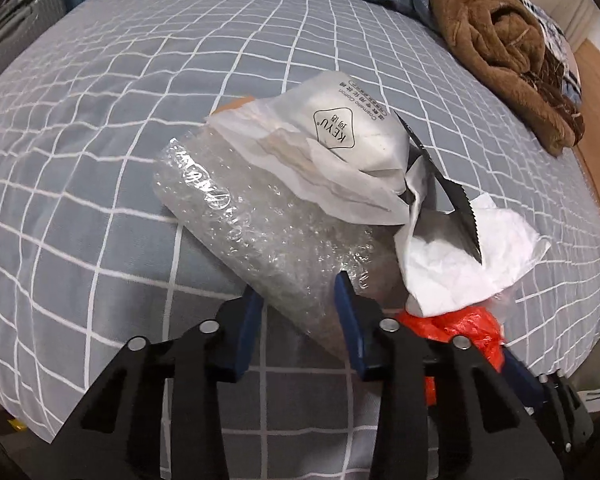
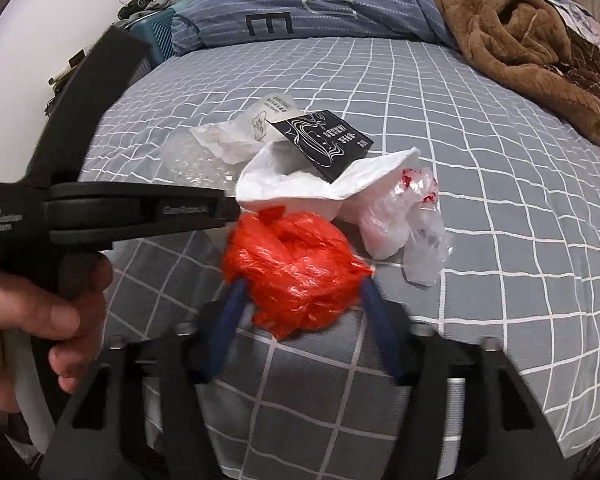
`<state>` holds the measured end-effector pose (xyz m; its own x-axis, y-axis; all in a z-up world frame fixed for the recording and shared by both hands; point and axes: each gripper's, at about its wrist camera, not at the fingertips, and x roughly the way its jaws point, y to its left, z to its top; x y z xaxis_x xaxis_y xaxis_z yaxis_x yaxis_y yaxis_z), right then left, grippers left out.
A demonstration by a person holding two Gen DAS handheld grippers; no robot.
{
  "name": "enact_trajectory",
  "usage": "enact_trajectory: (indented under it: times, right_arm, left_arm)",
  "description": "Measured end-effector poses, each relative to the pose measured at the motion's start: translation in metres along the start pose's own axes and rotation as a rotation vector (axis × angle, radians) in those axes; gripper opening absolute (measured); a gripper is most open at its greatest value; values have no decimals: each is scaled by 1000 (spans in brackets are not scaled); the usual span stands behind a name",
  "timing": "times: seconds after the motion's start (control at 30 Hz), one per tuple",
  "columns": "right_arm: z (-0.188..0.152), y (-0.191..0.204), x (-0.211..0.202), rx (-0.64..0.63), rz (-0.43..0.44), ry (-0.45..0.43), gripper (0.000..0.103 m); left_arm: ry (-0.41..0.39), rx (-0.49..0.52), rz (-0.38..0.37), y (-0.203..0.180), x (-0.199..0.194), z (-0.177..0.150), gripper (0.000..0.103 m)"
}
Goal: Collect trash
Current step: 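Grasp the bubble wrap with the left tool while the right tool grasps the red bag, then lift the bubble wrap and red bag and carry both down over the bin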
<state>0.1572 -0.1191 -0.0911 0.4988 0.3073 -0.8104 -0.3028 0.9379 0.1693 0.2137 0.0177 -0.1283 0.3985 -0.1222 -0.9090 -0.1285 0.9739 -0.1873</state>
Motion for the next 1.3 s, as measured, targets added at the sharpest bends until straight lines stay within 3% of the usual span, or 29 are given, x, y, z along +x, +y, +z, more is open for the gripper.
enact_trajectory:
  times: [0.27, 1.3]
  right_arm:
    - [-5, -4, -4, 10, 16, -11, 42]
    - [-25, 0, -52, 18, 4, -39, 41]
  left_arm:
    - [-27, 5, -5, 3, -21, -15, 26]
    - [-77, 71, 9, 4, -79, -60, 17]
